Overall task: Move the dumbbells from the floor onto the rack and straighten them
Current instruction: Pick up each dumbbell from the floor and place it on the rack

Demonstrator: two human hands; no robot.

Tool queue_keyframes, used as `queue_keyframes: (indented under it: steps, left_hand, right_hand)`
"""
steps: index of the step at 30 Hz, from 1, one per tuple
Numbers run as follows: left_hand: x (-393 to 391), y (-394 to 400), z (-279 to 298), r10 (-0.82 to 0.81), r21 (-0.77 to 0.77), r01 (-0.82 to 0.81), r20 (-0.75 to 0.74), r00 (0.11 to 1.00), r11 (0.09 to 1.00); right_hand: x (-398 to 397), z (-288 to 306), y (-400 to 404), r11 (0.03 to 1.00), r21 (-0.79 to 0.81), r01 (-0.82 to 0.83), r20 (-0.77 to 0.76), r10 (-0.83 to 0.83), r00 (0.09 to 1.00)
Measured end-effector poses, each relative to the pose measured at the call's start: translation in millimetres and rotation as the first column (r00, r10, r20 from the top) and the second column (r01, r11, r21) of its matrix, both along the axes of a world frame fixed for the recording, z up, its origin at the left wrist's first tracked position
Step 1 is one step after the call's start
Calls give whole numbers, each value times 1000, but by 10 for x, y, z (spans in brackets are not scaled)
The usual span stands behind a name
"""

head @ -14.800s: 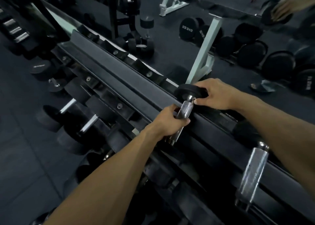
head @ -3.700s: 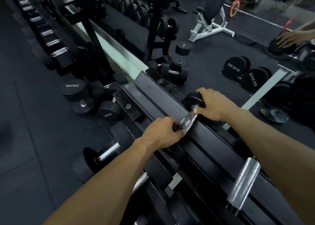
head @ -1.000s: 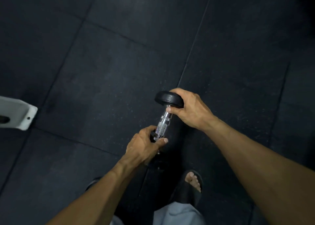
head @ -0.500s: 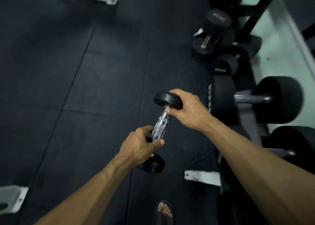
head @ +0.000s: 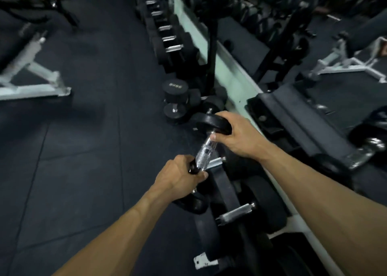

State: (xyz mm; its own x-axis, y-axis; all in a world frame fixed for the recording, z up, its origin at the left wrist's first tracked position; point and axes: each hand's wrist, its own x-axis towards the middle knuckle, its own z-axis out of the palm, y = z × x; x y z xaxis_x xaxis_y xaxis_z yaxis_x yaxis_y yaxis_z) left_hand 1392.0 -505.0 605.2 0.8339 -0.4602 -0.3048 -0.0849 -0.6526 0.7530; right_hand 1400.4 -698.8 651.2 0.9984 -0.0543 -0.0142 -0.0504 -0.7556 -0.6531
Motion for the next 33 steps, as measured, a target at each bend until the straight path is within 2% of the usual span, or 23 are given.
queue_keyframes:
  steps: [8, 12, 18, 23, 28, 33]
  left_hand:
    - [644, -1180, 588, -241, -40, 243, 45, 969, 969]
    - [967, -1629, 613, -314, -77, 317, 47, 948, 945]
    - [1276, -2211, 531, -397, -87, 395, 1, 918, 914]
    - [1451, -2736, 564, -475, 7, 475, 32, 879, 880]
    - [1563, -3131, 552, -461, 33, 460, 20, 887, 887]
    - [1675, -3291, 482, -488, 171, 469, 89, 868, 866]
  right_hand:
    - [129, 649, -1106, 964, -89, 252, 68, -247, 967]
    - [293, 757, -1460, 920, -135, 368, 67, -362, 930]
    - [404, 737, -1928, 874, -122, 470, 27, -470, 882]
    - [450, 702, -2381, 838, -128, 531, 6, -535, 845]
    - [567, 665, -2782, 838, -162, 521, -22, -531, 847]
    - [555, 382, -2977, 805, -150, 574, -61, -587, 807]
